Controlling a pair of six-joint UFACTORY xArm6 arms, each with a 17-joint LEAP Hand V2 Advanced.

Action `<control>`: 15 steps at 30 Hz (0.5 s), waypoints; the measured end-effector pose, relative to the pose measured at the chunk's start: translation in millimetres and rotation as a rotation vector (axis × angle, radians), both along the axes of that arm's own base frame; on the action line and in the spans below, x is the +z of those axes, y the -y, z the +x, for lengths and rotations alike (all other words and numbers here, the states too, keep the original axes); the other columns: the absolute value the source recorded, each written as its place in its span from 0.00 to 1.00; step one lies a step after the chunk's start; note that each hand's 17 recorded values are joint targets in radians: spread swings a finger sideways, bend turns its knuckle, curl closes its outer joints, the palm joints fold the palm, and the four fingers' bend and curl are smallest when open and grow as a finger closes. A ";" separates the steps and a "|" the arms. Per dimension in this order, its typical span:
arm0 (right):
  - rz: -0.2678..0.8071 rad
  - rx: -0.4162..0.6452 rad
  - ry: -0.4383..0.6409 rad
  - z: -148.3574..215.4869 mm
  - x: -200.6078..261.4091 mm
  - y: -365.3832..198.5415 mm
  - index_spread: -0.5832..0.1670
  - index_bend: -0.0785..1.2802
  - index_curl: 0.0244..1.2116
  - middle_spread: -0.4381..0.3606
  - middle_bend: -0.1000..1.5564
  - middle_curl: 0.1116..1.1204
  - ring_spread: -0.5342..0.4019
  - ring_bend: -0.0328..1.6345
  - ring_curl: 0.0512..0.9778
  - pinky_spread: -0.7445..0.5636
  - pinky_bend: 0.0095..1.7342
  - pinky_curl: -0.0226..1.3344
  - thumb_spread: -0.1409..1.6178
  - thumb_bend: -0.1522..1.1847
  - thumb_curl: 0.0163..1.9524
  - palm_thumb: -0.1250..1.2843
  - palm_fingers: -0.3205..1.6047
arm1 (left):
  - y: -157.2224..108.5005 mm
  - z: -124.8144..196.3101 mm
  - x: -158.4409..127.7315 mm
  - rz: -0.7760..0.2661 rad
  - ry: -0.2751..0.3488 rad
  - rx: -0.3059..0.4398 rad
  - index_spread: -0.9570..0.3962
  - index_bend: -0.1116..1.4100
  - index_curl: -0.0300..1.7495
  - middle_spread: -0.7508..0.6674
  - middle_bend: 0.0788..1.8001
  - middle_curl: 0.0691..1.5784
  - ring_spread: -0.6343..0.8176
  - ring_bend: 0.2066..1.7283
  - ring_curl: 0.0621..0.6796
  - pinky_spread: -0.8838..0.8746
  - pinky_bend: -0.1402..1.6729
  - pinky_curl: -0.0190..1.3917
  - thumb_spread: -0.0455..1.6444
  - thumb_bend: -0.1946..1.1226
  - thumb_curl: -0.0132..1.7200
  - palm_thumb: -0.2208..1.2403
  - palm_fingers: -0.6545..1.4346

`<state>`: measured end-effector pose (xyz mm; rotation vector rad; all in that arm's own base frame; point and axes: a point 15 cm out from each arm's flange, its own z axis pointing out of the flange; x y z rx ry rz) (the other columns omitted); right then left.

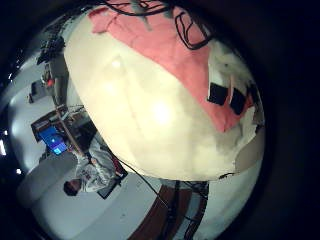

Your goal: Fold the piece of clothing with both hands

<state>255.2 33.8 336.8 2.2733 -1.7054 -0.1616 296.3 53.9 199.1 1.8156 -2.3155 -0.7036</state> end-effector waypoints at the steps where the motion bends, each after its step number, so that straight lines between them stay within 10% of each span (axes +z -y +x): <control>1: 0.000 0.000 0.000 0.0 0.0 0.0 0.36 0.18 0.21 0.66 0.18 0.22 0.85 0.24 0.19 0.84 0.24 0.23 0.70 0.10 0.13 0.43 0.25 | -1.0 0.4 4.8 -0.001 0.014 0.002 0.28 0.33 0.39 0.16 0.51 0.46 0.09 0.63 0.74 0.10 0.60 0.41 0.61 0.12 0.29 0.65 0.77; 15: -0.001 -0.005 -0.003 0.4 -0.8 1.1 0.36 0.17 0.21 0.66 0.18 0.22 0.85 0.24 0.20 0.84 0.23 0.23 0.70 0.10 0.13 0.43 0.25 | 2.5 -22.0 50.2 -0.005 0.013 -0.019 0.34 0.28 0.50 0.19 0.45 0.51 0.11 0.57 0.73 0.12 0.60 0.46 0.62 0.13 0.27 0.57 0.55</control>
